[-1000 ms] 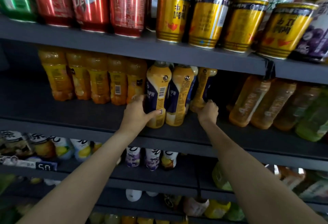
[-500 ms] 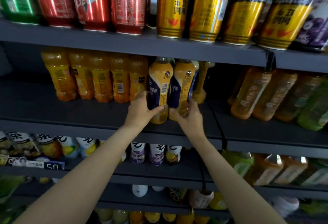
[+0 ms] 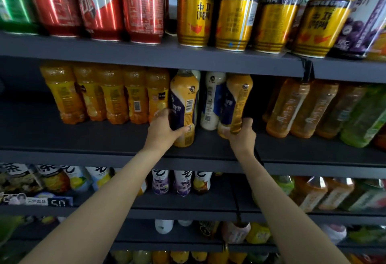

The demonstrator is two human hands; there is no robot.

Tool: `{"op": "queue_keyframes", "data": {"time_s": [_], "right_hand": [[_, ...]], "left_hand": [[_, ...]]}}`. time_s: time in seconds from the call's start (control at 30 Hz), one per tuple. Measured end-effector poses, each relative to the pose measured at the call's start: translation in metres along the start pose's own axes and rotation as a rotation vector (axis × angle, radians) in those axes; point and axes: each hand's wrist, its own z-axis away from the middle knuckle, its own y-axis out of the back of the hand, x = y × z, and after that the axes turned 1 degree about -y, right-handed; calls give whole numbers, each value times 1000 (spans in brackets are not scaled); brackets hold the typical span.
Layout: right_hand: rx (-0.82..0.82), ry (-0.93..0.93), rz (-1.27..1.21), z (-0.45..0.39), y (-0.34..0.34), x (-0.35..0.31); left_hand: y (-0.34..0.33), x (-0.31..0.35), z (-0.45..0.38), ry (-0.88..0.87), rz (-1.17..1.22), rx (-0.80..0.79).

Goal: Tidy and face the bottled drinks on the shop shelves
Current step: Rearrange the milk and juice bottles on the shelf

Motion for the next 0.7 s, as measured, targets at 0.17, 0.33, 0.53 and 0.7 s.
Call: {"op": "queue_keyframes", "data": {"time_s": [0.17,0.33,0.53,0.7], "right_hand": [[6,-37,61,-29,-6,0],[-6,-60,64,-43,-12,-6],[-64,-95,3,-41,1,-2],[-279,34,-177,-7,20,19]], "left_hand": [[2,-1,-3,-29,6,-67],[1,-3,-3,-36,33,-70],[-12,5,-8,-43,125,-150],[-49,31,-16,-69,122,-202]]}}
